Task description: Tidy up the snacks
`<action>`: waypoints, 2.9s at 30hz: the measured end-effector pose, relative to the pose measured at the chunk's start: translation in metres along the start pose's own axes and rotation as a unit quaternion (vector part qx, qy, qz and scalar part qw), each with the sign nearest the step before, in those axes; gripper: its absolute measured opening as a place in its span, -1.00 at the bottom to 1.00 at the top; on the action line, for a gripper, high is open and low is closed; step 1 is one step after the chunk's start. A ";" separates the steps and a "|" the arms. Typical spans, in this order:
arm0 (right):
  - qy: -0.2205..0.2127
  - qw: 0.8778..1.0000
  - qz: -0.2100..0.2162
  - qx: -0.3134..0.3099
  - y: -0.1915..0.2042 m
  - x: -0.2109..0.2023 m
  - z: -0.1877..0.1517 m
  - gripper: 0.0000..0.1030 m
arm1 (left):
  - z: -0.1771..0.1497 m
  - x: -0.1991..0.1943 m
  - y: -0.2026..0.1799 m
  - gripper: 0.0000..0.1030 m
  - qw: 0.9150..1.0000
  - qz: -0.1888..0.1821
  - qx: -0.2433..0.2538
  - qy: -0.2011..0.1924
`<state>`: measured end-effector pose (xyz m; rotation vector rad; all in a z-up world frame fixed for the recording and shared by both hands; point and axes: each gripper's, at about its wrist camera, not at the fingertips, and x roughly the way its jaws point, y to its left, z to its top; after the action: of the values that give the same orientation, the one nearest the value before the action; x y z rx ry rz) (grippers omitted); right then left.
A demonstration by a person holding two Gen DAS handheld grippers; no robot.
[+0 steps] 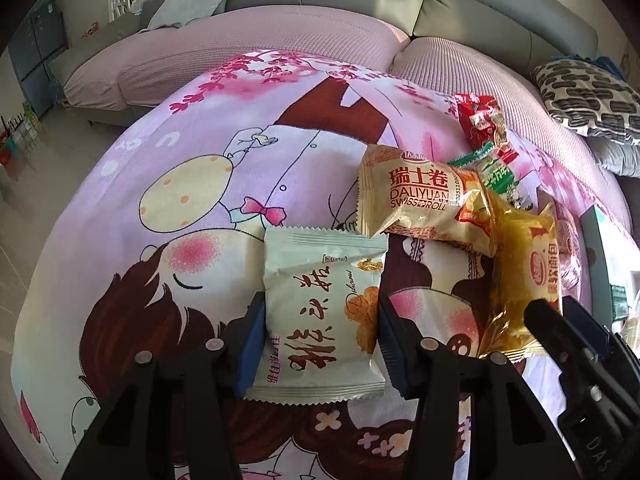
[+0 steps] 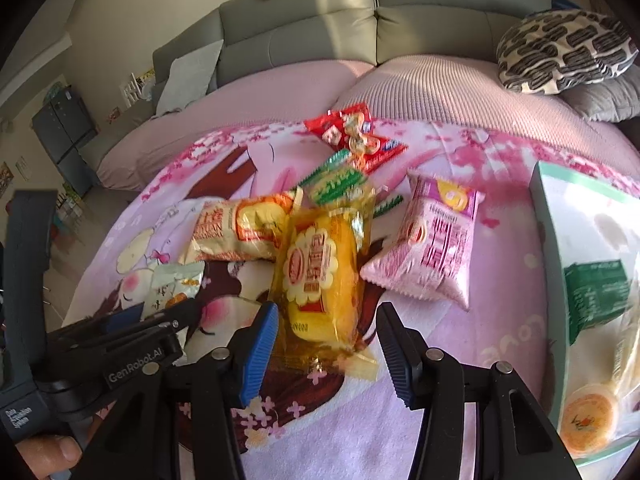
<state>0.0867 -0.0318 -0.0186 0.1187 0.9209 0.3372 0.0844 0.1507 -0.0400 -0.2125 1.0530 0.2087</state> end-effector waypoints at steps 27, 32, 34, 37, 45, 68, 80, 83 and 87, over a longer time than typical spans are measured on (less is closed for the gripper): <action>0.013 0.999 0.028 0.028 0.003 0.007 0.014 -0.20 | 0.006 -0.017 0.009 0.04 1.000 -0.005 -0.016 -0.025; 0.003 0.999 0.040 0.027 0.001 -0.008 0.018 -0.20 | 0.008 -0.031 0.007 0.04 0.999 -0.003 -0.014 -0.046; 0.003 0.999 0.041 0.027 0.000 -0.011 0.019 -0.20 | 0.009 -0.037 0.004 0.04 0.999 -0.002 -0.010 -0.052; 0.002 0.999 0.043 0.033 -0.006 -0.018 0.020 -0.20 | 0.011 -0.043 -0.005 0.04 0.998 -0.001 -0.002 -0.058; -0.016 0.998 0.034 0.058 -0.036 -0.040 0.024 -0.20 | 0.016 -0.054 -0.043 0.04 0.997 -0.018 0.032 -0.073; -0.096 0.973 -0.064 0.199 -0.201 -0.129 0.022 -0.20 | -0.010 -0.090 -0.208 0.04 0.976 -0.097 0.165 -0.101; -0.122 0.956 -0.094 0.249 -0.257 -0.156 0.012 -0.20 | -0.020 -0.096 -0.266 0.04 0.962 -0.112 0.220 -0.113; -0.125 0.956 -0.091 0.250 -0.262 -0.154 0.013 -0.20 | -0.018 -0.096 -0.277 0.04 0.957 -0.117 0.235 -0.121; -0.125 0.957 -0.090 0.247 -0.265 -0.147 0.017 -0.20 | -0.009 -0.082 -0.286 0.04 0.960 -0.123 0.229 -0.108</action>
<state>0.0803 -0.3303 0.0390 0.5226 0.7409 -0.0830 0.1149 -0.1322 0.0489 0.0988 0.8218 -0.2339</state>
